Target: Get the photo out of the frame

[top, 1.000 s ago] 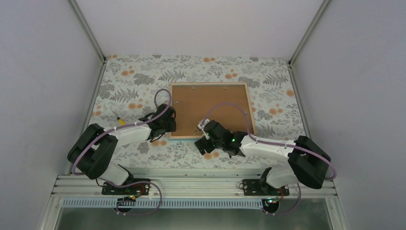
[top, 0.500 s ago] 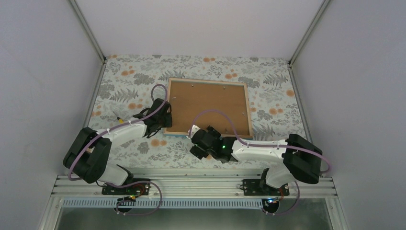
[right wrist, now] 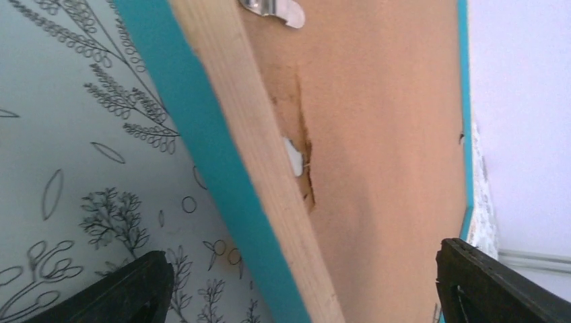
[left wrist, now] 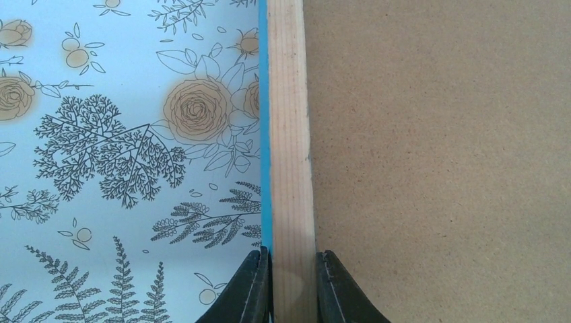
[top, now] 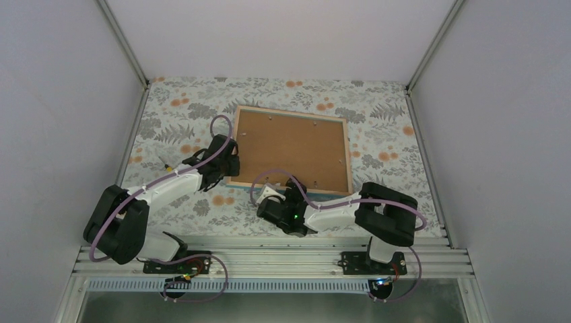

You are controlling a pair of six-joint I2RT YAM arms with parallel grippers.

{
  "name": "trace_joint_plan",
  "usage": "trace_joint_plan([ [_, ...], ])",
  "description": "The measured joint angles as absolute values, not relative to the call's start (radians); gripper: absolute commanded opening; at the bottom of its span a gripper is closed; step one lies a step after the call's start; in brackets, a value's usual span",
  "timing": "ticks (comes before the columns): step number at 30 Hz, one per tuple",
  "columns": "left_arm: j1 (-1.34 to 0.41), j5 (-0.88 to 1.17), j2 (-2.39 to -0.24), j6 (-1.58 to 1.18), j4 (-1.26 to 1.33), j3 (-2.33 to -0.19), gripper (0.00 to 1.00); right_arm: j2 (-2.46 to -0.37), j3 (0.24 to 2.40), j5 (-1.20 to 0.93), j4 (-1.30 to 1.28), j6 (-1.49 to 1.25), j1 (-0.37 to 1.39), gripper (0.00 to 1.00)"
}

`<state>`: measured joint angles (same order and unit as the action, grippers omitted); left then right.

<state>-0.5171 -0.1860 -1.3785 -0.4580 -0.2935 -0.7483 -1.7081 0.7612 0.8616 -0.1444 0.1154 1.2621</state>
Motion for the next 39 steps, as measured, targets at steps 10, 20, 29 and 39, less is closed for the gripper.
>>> trace_joint_plan([
  [10,-0.516,-0.184,-1.377,-0.448,-0.318,-0.762,0.11,-1.799,0.738,0.988,0.035,0.273,1.259,0.71],
  [20,-0.512,-0.165,-1.372,-0.444,-0.327,-0.763,0.11,-1.871,0.739,1.053,0.137,0.338,1.242,0.49],
  [29,-0.512,-0.153,-1.365,-0.446,-0.321,-0.763,0.15,-1.874,0.744,1.092,0.141,0.351,1.24,0.19],
  [39,-0.485,-0.106,-1.245,-0.469,-0.284,-0.761,0.32,-1.754,0.752,1.106,0.031,0.41,1.242,0.04],
])
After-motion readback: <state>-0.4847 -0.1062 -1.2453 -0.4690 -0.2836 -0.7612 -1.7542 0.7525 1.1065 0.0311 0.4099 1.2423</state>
